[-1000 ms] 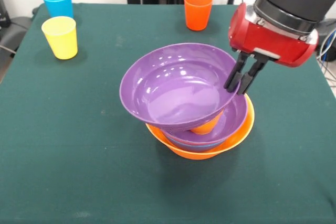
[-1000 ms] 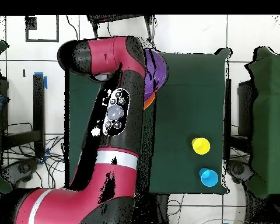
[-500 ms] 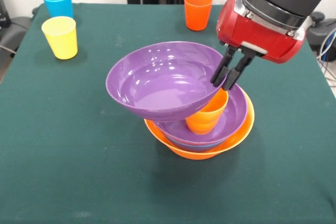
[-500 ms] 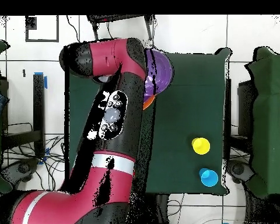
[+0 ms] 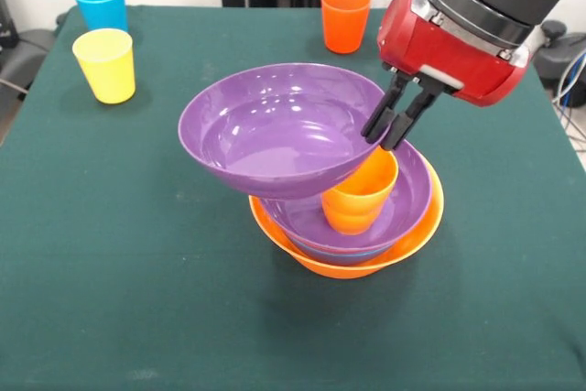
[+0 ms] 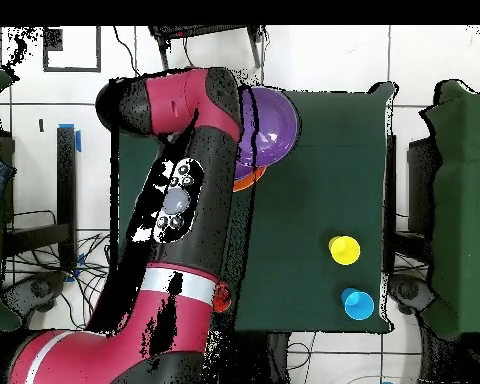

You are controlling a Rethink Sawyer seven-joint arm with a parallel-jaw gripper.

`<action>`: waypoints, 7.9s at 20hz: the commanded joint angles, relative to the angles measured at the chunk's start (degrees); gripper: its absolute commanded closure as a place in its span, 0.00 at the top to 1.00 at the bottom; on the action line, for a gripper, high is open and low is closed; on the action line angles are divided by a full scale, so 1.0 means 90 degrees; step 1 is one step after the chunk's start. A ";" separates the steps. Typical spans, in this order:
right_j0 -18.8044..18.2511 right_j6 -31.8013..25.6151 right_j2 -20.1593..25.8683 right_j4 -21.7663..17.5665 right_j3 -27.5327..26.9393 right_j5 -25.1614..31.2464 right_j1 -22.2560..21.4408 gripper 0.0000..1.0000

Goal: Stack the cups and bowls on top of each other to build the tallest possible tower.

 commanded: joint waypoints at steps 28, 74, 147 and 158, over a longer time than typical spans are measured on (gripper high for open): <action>0.0449 0.1664 -0.0364 0.0375 -0.0402 0.0881 0.0533 0.00; 0.0579 0.2039 -0.0704 0.0810 -0.1157 0.1543 0.0932 0.00; 0.0370 0.1499 -0.0525 0.0809 -0.0196 0.0241 0.0688 0.00; 0.0391 0.1550 -0.0528 0.0775 0.0086 -0.0187 0.0629 0.00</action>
